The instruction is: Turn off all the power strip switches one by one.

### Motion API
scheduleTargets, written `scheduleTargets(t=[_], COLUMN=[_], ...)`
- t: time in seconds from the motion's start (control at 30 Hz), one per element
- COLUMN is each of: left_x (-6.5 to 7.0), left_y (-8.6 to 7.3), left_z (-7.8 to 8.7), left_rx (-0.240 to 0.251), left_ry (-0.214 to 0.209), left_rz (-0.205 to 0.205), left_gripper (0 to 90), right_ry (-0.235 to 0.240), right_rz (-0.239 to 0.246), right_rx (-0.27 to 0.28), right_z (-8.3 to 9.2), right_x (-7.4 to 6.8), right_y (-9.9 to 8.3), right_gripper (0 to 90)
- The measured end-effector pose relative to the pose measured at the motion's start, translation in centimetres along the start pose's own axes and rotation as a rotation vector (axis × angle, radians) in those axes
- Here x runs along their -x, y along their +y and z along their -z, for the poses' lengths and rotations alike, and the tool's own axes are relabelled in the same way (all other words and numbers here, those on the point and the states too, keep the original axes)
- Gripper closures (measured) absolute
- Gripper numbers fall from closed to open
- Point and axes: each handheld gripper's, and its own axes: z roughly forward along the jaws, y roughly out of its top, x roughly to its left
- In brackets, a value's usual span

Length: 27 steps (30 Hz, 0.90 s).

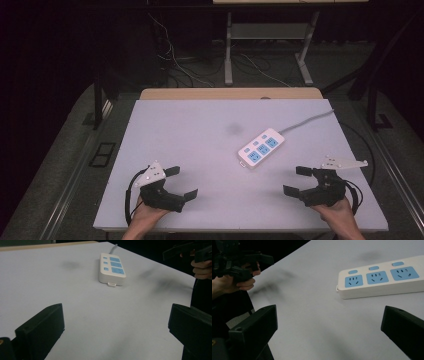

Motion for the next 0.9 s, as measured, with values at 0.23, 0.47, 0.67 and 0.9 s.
scheduleTargets(t=[0.23, 0.47, 0.67, 0.9], left_x=[0.02, 0.13, 0.05, -0.09], left_y=[0.0, -0.07, -0.32, -0.39], left_z=[-0.14, -0.3, -0.31, -0.41], left_rx=[-0.016, -0.024, -0.026, -0.03], left_ry=[-0.013, -0.015, -0.009, -0.015], left_rz=[-0.005, -0.006, 0.006, 0.006], left_gripper=[0.0, 0.0, 0.0, 0.0], right_ry=[-0.009, -0.035, -0.042, -0.05], right_rz=[0.007, 0.011, 0.014, 0.005], right_rx=[-0.015, -0.042, -0.065, -0.096], right_z=[-0.08, -0.19, -0.31, -0.82], right_x=[-0.06, 0.09, 0.15, 0.2], right_y=[-0.03, -0.03, -0.12, -0.18], right_gripper=[0.5, 0.5, 0.5, 0.5])
